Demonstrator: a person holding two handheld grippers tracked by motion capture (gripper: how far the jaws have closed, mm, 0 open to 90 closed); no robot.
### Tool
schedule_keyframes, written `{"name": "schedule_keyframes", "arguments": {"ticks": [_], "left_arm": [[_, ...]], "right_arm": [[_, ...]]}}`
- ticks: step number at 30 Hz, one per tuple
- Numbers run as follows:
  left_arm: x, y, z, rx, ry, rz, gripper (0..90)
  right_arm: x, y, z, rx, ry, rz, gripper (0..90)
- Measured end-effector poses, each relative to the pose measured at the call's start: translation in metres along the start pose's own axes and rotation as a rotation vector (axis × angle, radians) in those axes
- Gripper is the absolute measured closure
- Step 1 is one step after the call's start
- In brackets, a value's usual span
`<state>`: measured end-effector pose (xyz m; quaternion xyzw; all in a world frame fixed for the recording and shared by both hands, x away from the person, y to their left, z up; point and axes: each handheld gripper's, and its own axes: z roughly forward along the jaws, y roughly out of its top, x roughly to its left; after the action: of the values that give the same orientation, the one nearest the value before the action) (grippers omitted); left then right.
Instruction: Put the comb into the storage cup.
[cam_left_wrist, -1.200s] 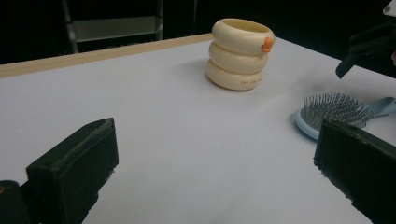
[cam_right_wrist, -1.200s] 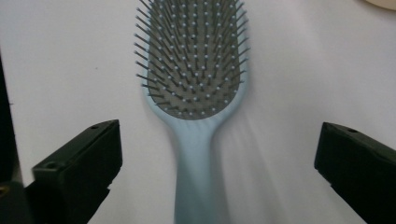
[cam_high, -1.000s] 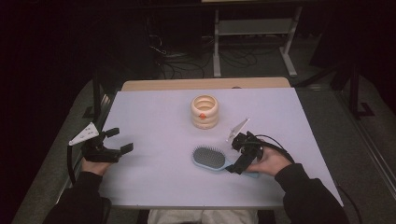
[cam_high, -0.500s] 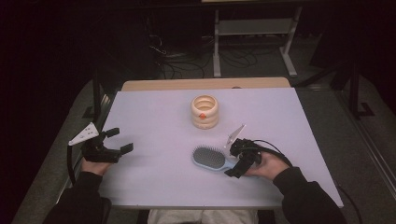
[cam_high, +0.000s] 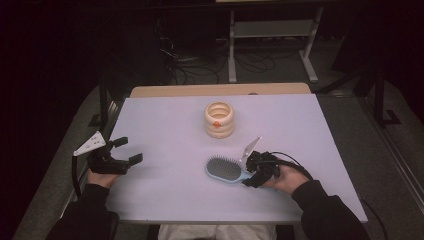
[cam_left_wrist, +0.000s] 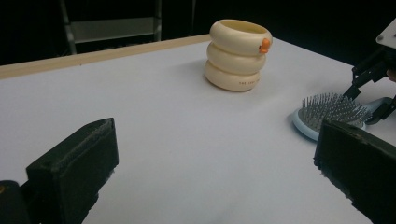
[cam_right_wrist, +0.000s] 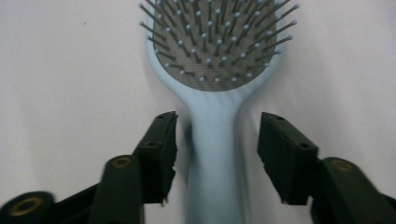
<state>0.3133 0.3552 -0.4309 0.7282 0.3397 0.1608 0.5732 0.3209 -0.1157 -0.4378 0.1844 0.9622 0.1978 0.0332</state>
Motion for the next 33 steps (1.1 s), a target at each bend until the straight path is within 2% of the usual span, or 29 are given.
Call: {"name": "schedule_keyframes", "arguments": {"ticks": [2, 9, 21, 24, 33], "left_arm": [[-0.0002, 0.0001, -0.0003, -0.006, -0.001, -0.002, 0.0], [0.0000, 0.0000, -0.0001, -0.002, -0.001, -0.002, 0.0], [0.0001, -0.0001, 0.0002, 0.002, 0.000, 0.001, 0.0], [-0.0002, 0.0000, 0.0003, 0.003, 0.000, 0.002, 0.0], [-0.0003, -0.0001, 0.0004, 0.003, -0.001, 0.002, 0.0]], "right_arm": [[0.0016, 0.0001, 0.0010, 0.004, -0.014, -0.013, 53.3], [0.0034, 0.0004, 0.0009, 0.005, -0.005, -0.035, 66.5], [0.0025, -0.0018, 0.0002, -0.005, -0.007, -0.031, 68.5], [-0.0005, -0.0026, 0.0001, -0.010, 0.008, -0.017, 68.5], [-0.0036, -0.0039, -0.0036, -0.030, 0.008, -0.006, 68.6]]}}
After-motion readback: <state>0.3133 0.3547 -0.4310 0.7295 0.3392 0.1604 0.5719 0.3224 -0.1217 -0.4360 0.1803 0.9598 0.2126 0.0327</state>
